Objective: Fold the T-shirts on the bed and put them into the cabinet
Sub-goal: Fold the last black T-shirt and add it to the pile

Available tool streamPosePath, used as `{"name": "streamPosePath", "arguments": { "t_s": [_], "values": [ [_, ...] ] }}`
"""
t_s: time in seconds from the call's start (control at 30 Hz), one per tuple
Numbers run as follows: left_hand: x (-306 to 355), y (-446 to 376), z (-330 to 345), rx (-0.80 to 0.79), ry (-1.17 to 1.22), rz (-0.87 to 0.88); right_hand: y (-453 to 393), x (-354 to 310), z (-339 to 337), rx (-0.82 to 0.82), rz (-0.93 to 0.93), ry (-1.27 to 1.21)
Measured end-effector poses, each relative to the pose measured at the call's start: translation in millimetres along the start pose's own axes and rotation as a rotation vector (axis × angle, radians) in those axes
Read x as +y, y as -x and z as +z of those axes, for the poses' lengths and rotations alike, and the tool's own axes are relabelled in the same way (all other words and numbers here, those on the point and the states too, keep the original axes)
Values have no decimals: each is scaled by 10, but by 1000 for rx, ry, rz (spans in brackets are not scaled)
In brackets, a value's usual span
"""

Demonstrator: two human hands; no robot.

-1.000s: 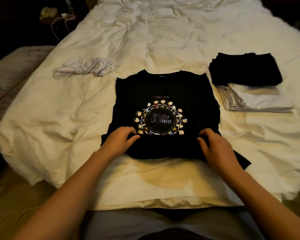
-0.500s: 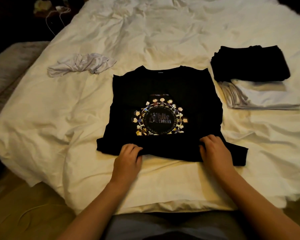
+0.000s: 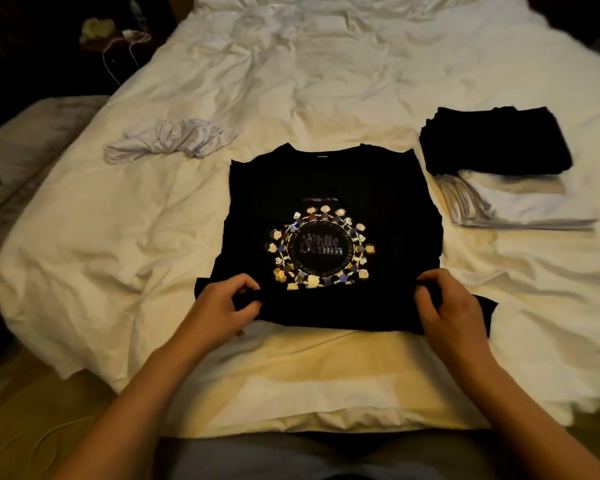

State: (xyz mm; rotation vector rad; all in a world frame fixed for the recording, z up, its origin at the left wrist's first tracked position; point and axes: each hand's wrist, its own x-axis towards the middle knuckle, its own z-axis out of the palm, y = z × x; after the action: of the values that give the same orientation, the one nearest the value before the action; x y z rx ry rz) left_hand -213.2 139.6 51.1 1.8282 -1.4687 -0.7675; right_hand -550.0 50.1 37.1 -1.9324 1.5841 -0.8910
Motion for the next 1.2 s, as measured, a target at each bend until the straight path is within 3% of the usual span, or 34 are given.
{"name": "streamPosePath", "arguments": {
  "t_s": [0.07,0.17,0.3,0.47,0.57,0.63,0.77,0.87,0.97,1.07,1.2],
  "values": [
    [52,-102,-148,-61,-184,97,-62,-15,-2,5,-15,11],
    [109,-327,-272,-24,-396,187,-193,-24,38,-26,-32,26],
    [158,-743,-372,-150,-724,27,-441,-20,158,-75,-80,112],
    [199,-1253,-508,-233,-689,-139,-810,6,251,-68,-92,145],
    [186,-1599,-678,-432,-695,-167,-1022,4,291,-68,-96,144],
    [196,-1793,-760,-463,-737,-169,-1178,-9,325,-82,-118,159],
    [132,-2144,-751,-373,-663,-225,-1532,-53,420,-92,-139,203],
    [55,-2332,-703,-334,-425,-405,-1810,-91,497,-125,-124,223],
    [-11,-2487,-654,-262,-242,-470,-2081,-89,578,-135,-102,251],
    [-75,-2669,-638,-168,-215,-442,-2350,-57,660,-84,-105,287],
    [-134,-2970,-636,75,-358,-300,-2724,-52,767,-31,-130,321]
  ]
}}
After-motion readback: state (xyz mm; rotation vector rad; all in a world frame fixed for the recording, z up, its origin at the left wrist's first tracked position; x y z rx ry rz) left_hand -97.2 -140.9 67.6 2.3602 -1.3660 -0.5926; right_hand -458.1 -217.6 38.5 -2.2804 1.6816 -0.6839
